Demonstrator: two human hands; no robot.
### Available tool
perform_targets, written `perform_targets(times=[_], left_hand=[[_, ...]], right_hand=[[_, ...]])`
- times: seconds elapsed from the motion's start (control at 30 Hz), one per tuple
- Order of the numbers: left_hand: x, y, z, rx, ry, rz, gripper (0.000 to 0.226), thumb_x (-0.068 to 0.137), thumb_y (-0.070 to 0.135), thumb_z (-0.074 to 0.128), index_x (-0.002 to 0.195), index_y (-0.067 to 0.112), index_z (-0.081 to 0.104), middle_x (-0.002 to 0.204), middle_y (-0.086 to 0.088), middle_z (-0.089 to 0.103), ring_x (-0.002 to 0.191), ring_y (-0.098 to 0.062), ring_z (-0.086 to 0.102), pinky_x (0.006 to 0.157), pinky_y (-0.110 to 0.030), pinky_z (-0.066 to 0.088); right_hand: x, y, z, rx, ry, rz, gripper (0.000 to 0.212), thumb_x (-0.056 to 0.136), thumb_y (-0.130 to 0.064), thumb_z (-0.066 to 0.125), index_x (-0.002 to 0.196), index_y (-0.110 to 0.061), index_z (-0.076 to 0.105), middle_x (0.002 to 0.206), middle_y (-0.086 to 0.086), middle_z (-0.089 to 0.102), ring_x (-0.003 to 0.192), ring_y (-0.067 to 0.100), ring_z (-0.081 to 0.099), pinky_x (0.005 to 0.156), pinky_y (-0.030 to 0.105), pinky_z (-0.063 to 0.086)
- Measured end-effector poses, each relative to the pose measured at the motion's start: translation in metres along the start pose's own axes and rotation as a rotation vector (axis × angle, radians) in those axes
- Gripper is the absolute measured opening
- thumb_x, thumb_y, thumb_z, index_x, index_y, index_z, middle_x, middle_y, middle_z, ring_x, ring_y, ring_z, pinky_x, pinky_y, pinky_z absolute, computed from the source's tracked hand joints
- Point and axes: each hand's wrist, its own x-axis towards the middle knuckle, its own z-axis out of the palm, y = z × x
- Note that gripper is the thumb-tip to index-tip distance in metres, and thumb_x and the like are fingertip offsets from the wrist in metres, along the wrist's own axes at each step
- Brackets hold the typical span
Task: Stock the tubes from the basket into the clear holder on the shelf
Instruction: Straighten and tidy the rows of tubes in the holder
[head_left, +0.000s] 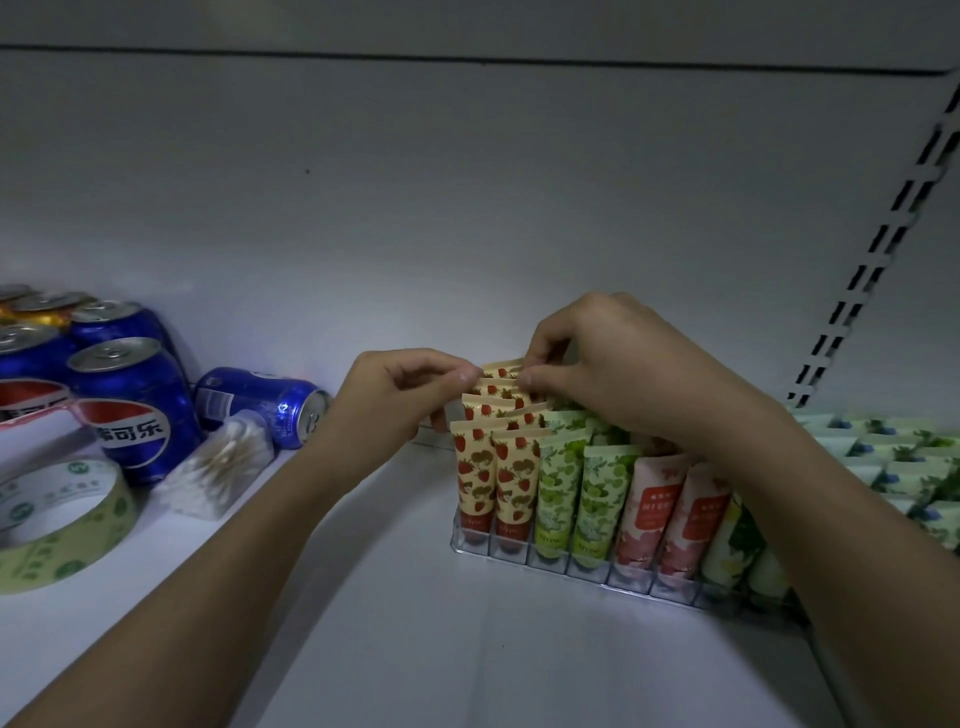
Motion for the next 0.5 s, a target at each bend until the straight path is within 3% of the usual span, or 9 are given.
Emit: perform_targets(times=[0.13,0.23,0.33,0.5], left_hand=[[0.003,-0.007,-0.004,-0.041,0.106,-0.015,0.016,0.091,0.022,0.061,0.100,0.015,0.072,0.085,0.000,0.072,0.057,-0.011,0.056,0.043,-0.016,0.041],[0.004,-0.009,-0.001,-0.064,0.089,-0.054,0.018,0.089,0.024,0.062,0.104,0.019,0.072,0.092,-0.001,0.073,0.057,-0.014,0.055,0.041,-0.020,0.041],[0.004,-0.010,0.005,-0.096,0.039,-0.070,0.016,0.089,0.023,0.064,0.102,0.023,0.073,0.085,-0.004,0.073,0.056,-0.017,0.055,0.039,-0.021,0.040],[0.007,-0.010,0.011,-0.153,0.022,-0.078,0.017,0.085,0.026,0.065,0.099,0.023,0.075,0.076,-0.012,0.069,0.055,-0.027,0.047,0.037,-0.021,0.035]], right_hand=[[0.001,0.006,-0.010,0.039,0.100,0.033,0.007,0.088,-0.034,0.067,0.086,-0.030,0.071,0.086,-0.016,0.068,0.076,-0.003,0.060,0.065,0.016,0.045],[0.003,0.006,-0.009,0.022,0.117,0.051,0.006,0.088,-0.031,0.068,0.088,-0.028,0.073,0.089,-0.013,0.069,0.079,0.001,0.062,0.072,0.024,0.053],[0.005,0.004,-0.002,0.001,0.084,0.057,0.006,0.088,-0.031,0.069,0.087,-0.027,0.073,0.088,-0.013,0.070,0.081,0.005,0.063,0.077,0.033,0.056],[0.008,0.003,0.004,-0.015,0.070,0.065,0.007,0.086,-0.033,0.071,0.086,-0.027,0.074,0.087,-0.013,0.069,0.079,0.006,0.064,0.077,0.036,0.057]])
